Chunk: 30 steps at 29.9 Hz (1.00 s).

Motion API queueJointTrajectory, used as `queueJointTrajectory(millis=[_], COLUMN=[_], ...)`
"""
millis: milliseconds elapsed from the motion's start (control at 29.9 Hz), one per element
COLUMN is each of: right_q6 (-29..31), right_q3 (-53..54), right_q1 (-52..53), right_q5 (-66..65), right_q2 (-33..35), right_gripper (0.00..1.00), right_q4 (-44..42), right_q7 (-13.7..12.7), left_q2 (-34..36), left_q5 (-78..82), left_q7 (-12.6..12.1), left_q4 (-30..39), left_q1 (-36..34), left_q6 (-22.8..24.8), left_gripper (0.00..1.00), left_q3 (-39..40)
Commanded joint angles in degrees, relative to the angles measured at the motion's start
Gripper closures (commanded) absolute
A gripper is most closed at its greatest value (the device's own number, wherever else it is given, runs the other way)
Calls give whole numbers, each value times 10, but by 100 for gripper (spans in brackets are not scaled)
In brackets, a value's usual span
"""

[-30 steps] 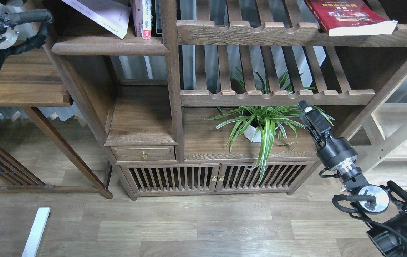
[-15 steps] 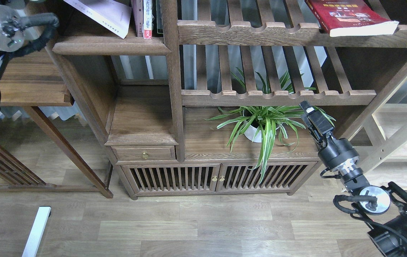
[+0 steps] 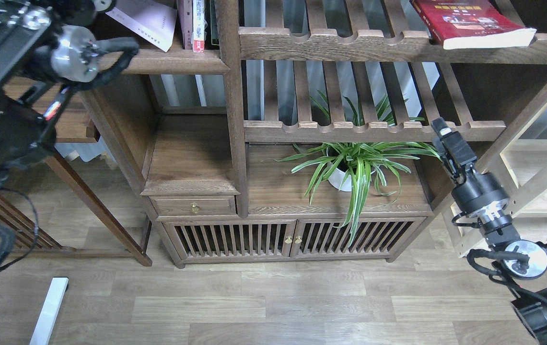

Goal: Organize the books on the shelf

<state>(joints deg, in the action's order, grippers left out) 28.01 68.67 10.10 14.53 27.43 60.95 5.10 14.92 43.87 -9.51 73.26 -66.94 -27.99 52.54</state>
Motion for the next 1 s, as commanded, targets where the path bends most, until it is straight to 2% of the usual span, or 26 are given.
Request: queueJointTrajectory(millis=[0, 468, 836, 970], right_q6=[0, 0, 0, 0], right_q3=[9, 9, -5, -6], right_q1=[-2, -2, 15, 31], right_q5=[12, 28, 27, 23], right_q2=[2, 1, -13, -26], right_gripper=[17, 17, 17, 17], right_q4=[0, -4, -16, -19], right_q7=[1, 1, 0, -1], left_q2=[-6, 7, 87, 94], left_q5=[12, 13, -17, -39], left_q7=[7, 3, -3, 1], left_q4=[-4, -2, -9, -41], left_q1=[-1, -12, -2, 1], left_q6=[0, 0, 0, 38], left_gripper=[99, 99, 98, 98], left_q3=[-13, -24, -24, -24])
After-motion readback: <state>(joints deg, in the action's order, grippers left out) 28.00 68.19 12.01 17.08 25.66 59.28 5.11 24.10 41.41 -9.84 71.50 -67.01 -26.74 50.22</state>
